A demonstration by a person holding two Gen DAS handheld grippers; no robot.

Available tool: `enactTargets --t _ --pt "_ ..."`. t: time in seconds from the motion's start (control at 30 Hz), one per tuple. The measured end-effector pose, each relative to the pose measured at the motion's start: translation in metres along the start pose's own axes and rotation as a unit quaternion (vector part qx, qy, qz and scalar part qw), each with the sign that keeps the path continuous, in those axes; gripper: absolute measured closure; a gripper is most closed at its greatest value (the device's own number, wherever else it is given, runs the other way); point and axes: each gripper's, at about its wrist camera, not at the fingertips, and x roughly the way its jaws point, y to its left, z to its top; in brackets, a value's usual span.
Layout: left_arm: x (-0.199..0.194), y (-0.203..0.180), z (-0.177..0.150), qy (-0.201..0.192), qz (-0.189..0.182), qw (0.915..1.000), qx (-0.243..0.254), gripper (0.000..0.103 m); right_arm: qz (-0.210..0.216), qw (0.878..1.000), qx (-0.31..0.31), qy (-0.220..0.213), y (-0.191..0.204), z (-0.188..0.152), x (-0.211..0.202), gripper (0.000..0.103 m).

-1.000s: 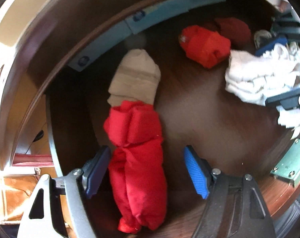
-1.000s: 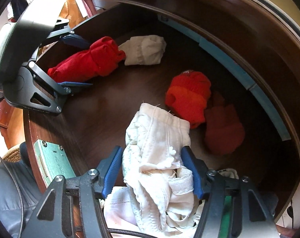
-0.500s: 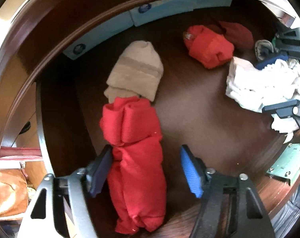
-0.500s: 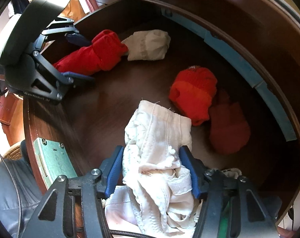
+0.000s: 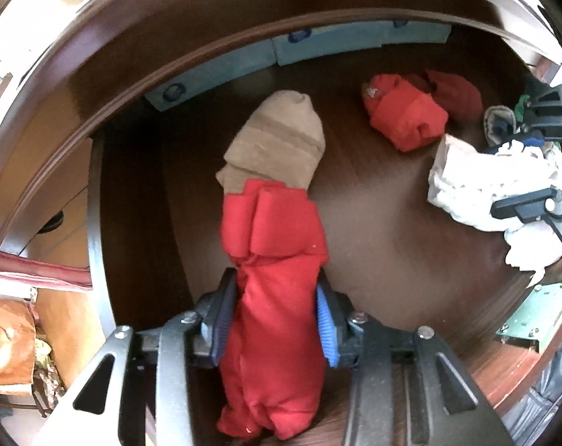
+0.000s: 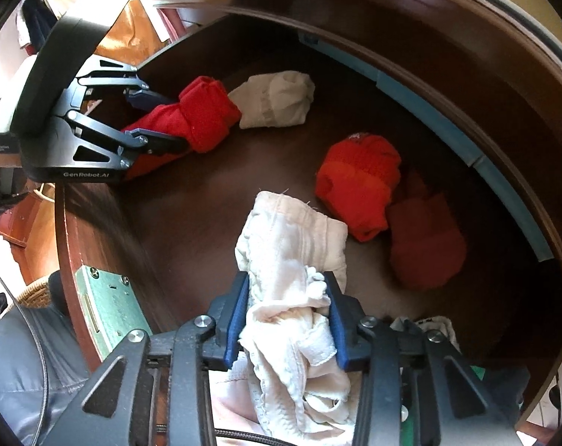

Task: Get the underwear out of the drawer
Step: 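Lift both garments up out of the drawer while both tools hold them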

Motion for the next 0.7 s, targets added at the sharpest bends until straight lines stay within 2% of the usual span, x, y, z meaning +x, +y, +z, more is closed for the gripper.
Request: enactTargets --t 0.1,0.4,0.7 --pt "-0.009 0.002 -0.016 -0.007 -0.003 0.9999 -0.008 0.065 0.001 1.0 0.001 -0.007 -0.003 0.002 -0.002 0.063" --pt "-0.01 0.011 -0.017 -0.021 -0.007 0.9996 -0.019 0.067 0.006 1.0 0.0 -0.027 -0.008 -0.01 -0.015 0.064" --pt "-0.022 0.011 -0.033 -0.059 0.002 0.9974 -0.04 0.068 0.018 0.998 0.0 -0.062 -0.006 -0.018 -0.033 0.064"
